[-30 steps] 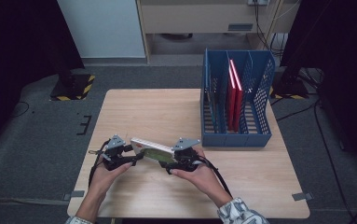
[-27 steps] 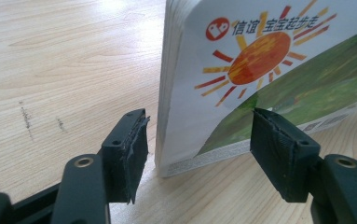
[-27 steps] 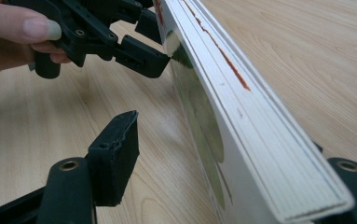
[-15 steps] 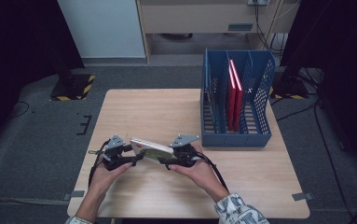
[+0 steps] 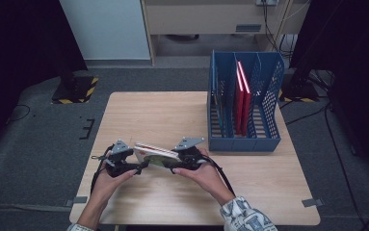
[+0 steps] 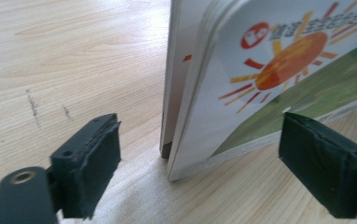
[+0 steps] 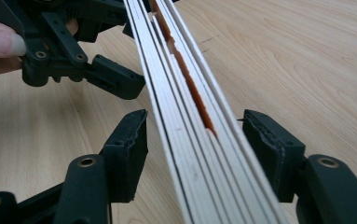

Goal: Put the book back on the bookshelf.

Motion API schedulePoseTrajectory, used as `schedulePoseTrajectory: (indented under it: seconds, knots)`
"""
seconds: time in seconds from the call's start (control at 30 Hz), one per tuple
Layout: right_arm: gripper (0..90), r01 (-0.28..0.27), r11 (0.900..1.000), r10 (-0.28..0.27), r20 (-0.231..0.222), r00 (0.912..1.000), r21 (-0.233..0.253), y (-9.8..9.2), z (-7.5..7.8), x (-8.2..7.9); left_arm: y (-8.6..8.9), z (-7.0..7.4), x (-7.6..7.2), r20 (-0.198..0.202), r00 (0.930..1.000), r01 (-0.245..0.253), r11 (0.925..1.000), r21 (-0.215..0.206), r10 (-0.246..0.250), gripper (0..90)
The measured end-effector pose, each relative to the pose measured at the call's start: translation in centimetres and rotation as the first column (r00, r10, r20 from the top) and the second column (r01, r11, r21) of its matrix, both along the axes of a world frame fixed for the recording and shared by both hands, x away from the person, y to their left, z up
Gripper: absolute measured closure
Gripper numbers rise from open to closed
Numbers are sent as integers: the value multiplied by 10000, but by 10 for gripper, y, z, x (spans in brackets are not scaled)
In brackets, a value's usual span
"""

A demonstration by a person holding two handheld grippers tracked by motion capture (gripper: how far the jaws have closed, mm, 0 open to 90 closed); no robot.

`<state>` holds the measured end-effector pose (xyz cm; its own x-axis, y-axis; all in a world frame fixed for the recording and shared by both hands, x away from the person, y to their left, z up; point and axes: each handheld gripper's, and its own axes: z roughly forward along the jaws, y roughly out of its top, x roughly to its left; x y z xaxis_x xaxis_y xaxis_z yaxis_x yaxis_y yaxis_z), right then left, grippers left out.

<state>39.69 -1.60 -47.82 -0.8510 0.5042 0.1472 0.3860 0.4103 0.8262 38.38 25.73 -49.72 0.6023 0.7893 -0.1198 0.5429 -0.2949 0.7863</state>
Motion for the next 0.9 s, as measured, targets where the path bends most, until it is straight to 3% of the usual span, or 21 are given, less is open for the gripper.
schedulePoseTrajectory:
  seconds: [0.37, 0.6, 0.9]
  knots:
    - [471, -120, 9999, 120, 27, 9999, -38, 1, -1, 1, 4, -4, 0, -454, 9987, -237, 9997, 95, 241, 44]
    - [571, -254, 9997, 254, 125, 9996, -21, 1, 0, 0, 11, -4, 1, -483, 9972, -580, 9982, -121, 573, 46]
    - [681, -588, 9983, 588, 205, 9981, -3, 2, 1, 0, 15, -5, 2, -441, 9960, -777, 9969, 101, 781, 49]
